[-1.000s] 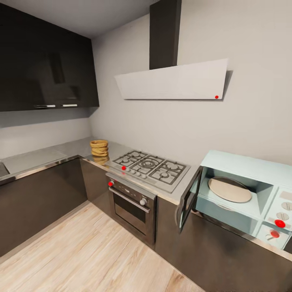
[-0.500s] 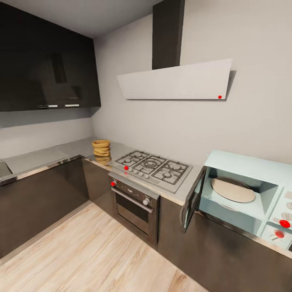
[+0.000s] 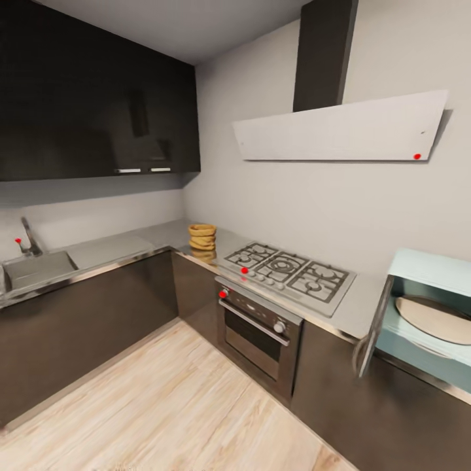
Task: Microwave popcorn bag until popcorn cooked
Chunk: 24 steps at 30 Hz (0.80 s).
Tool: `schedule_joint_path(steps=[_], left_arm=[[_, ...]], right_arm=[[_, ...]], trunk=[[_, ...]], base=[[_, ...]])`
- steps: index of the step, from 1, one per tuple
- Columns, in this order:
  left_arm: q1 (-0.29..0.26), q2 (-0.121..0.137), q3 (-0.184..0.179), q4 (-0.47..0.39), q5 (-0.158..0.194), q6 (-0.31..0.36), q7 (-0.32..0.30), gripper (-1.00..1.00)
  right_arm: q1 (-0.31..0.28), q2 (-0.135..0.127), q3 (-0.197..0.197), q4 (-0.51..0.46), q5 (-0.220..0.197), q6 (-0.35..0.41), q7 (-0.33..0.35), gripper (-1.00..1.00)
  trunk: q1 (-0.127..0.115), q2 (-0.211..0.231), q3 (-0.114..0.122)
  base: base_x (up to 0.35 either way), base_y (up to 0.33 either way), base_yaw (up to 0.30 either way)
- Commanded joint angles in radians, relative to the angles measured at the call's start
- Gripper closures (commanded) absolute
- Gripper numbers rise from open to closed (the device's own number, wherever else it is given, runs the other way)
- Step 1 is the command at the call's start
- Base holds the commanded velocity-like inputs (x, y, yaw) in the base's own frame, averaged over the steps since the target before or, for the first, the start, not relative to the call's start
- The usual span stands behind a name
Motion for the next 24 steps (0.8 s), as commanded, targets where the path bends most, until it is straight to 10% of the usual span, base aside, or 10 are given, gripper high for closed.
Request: schedule_joint_path(steps=[1, 24], left_arm=[[0.000, 0.000, 0.004, -0.003, 0.000, 0.005, 0.000, -1.00], [0.000, 0.000, 0.004, -0.003, 0.000, 0.005, 0.000, -1.00]], right_arm=[[-0.002, -0.001, -0.009, 0.005, 0.002, -0.007, 0.005, -1.00], [-0.002, -0.001, -0.008, 0.004, 0.004, -0.008, 0.007, -1.00]], trunk=[[0.000, -0.002, -0.002], [0.000, -0.002, -0.002]], base=[[0.000, 0.304, 0.155], [0.000, 0.302, 0.012]])
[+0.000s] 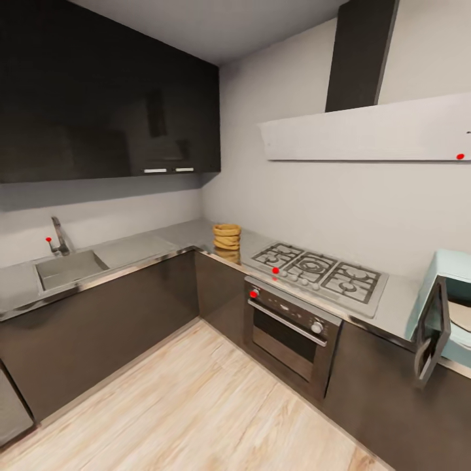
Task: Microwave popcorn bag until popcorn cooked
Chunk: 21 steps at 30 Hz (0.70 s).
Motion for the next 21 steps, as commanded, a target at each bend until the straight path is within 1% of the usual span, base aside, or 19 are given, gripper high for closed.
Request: schedule_joint_path(steps=[1, 4, 8, 11, 15, 21], left_arm=[[0.000, 0.000, 0.004, -0.003, 0.000, 0.005, 0.000, -1.00], [0.000, 0.000, 0.004, -0.002, 0.000, 0.005, 0.000, -1.00], [0.000, 0.000, 0.004, -0.002, 0.000, 0.005, 0.000, -1.00], [0.000, 0.001, 0.004, -0.002, 0.000, 0.005, 0.000, -1.00], [0.000, 0.003, 0.004, -0.002, 0.000, 0.005, 0.000, -1.00], [0.000, 0.003, 0.004, -0.002, 0.000, 0.004, 0.000, -1.00]], right_arm=[[-0.002, -0.001, -0.008, 0.005, 0.002, -0.008, 0.005, -1.00], [-0.002, -0.001, -0.008, 0.004, 0.002, -0.008, 0.005, -1.00], [-0.002, -0.001, -0.009, 0.005, 0.002, -0.008, 0.005, -1.00], [-0.002, -0.001, -0.008, 0.005, 0.002, -0.008, 0.005, -1.00], [-0.002, 0.000, -0.008, 0.005, 0.002, -0.008, 0.005, -1.00], [-0.002, 0.000, -0.008, 0.005, 0.002, -0.008, 0.005, -1.00]], trunk=[[0.000, -0.002, -0.002], [0.000, -0.002, -0.002], [0.000, -0.002, -0.002], [0.000, -0.002, -0.002], [0.000, -0.002, -0.002], [0.000, -0.002, -0.002]], base=[[0.000, 0.302, 0.000], [0.000, 0.301, -0.047], [0.004, 0.295, -0.204], [0.094, 0.263, -0.155], [0.250, 0.208, -0.130], [0.306, 0.161, -0.018]])
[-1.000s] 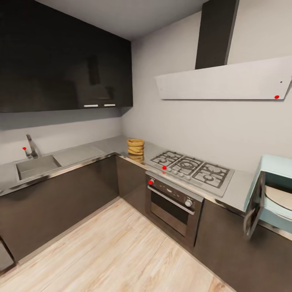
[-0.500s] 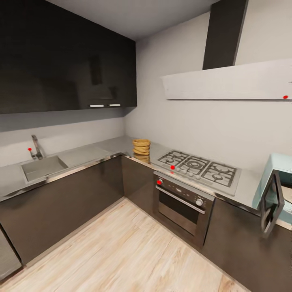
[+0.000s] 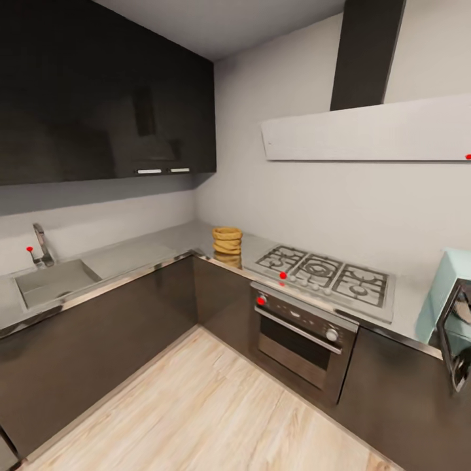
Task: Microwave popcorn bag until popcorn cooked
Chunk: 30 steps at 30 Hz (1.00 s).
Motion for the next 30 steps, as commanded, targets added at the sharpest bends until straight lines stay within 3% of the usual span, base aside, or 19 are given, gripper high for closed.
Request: schedule_joint_path(steps=[1, 18, 30], left_arm=[[0.000, 0.000, 0.004, -0.003, 0.000, 0.005, 0.000, -1.00], [0.000, 0.000, 0.004, -0.003, 0.000, 0.006, 0.000, -1.00], [0.000, -0.002, 0.004, -0.002, 0.000, 0.006, 0.000, -1.00]], right_arm=[[-0.002, -0.001, -0.009, 0.004, 0.002, -0.007, 0.005, -1.00], [-0.002, -0.001, -0.008, 0.004, 0.002, -0.007, 0.005, -1.00], [-0.002, -0.001, -0.008, 0.004, 0.002, -0.007, 0.006, -1.00]], trunk=[[0.001, -0.001, -0.002], [0.001, -0.001, -0.002], [0.001, -0.001, -0.002]], base=[[0.311, 0.159, -0.002], [0.289, 0.200, -0.004], [0.253, 0.248, -0.161]])
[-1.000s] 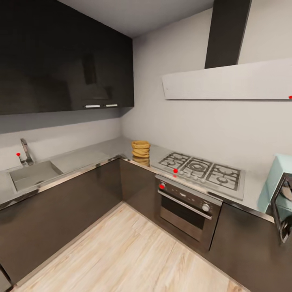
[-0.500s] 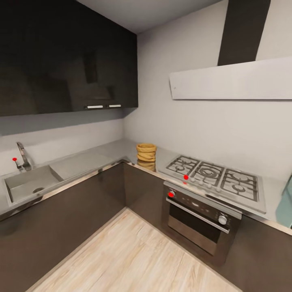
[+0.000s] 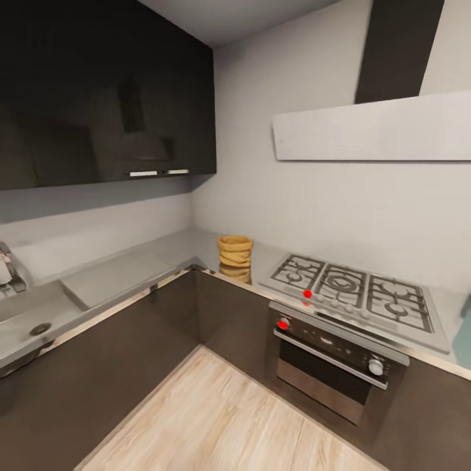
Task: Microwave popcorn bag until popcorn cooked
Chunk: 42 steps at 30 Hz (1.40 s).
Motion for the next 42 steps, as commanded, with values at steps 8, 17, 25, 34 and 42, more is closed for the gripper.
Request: schedule_joint_path(steps=[8, 17, 25, 34, 42], left_arm=[[0.000, -0.001, 0.004, -0.003, 0.000, 0.005, 0.000, -1.00], [0.000, -0.001, 0.005, -0.002, 0.000, 0.004, 0.000, -1.00], [0.000, -0.001, 0.004, -0.002, 0.000, 0.004, 0.000, -1.00], [0.000, -0.001, 0.004, -0.002, 0.000, 0.004, 0.000, -1.00], [0.000, -0.001, 0.003, -0.002, 0.000, 0.004, 0.000, -1.00]], right_arm=[[-0.002, -0.001, -0.008, 0.005, 0.002, -0.007, 0.005, -1.00], [-0.001, -0.001, -0.008, 0.005, 0.002, -0.007, 0.005, -1.00], [-0.002, -0.001, -0.008, 0.005, 0.002, -0.007, 0.005, -1.00], [-0.002, -0.001, -0.008, 0.005, 0.002, -0.007, 0.005, -1.00], [-0.001, 0.000, -0.008, 0.005, 0.002, -0.007, 0.005, -1.00]], trunk=[[0.001, -0.002, -0.002], [0.001, -0.002, -0.002], [0.001, -0.002, -0.002], [0.001, -0.002, -0.002], [0.001, -0.002, -0.002]], base=[[0.239, 0.259, -0.184], [0.206, 0.273, -0.046], [0.213, 0.260, -0.043], [0.214, 0.203, -0.279], [0.230, 0.193, -0.111]])
